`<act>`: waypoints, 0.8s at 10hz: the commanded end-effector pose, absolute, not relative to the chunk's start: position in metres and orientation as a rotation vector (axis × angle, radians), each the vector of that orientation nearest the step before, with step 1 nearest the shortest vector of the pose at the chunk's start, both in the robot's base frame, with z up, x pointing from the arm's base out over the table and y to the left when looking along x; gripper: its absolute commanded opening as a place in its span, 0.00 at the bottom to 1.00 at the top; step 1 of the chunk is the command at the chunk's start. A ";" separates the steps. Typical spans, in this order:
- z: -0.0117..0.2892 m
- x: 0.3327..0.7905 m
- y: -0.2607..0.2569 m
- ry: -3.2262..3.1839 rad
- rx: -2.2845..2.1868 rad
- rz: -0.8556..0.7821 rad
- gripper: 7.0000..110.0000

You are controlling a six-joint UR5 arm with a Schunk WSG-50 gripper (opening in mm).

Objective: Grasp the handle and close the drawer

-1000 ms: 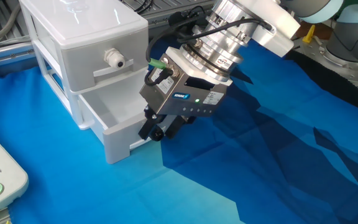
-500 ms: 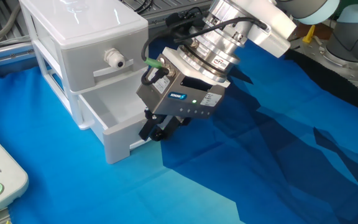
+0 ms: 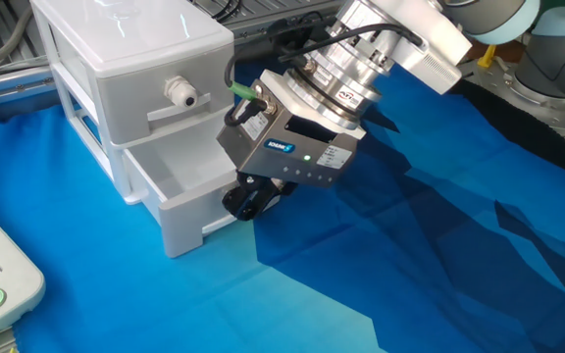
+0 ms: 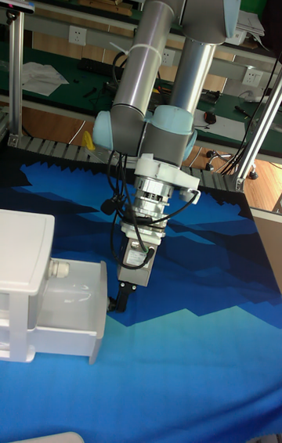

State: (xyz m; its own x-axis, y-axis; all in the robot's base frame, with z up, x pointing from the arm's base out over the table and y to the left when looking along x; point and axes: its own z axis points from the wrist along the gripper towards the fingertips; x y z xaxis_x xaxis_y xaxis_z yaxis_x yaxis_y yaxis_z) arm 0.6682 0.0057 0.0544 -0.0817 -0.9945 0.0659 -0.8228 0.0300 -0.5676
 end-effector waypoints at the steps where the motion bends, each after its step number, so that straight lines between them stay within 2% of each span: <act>1: 0.054 0.669 0.003 1.980 -1.830 -0.678 0.00; 8: 0.051 0.677 -0.008 1.947 -1.870 -0.667 0.00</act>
State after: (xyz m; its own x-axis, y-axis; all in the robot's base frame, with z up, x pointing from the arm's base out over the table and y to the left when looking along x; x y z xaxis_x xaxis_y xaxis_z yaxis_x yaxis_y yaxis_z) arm 0.6744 -0.0009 0.0518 -0.0590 -0.9957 0.0717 -0.8252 0.0082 -0.5647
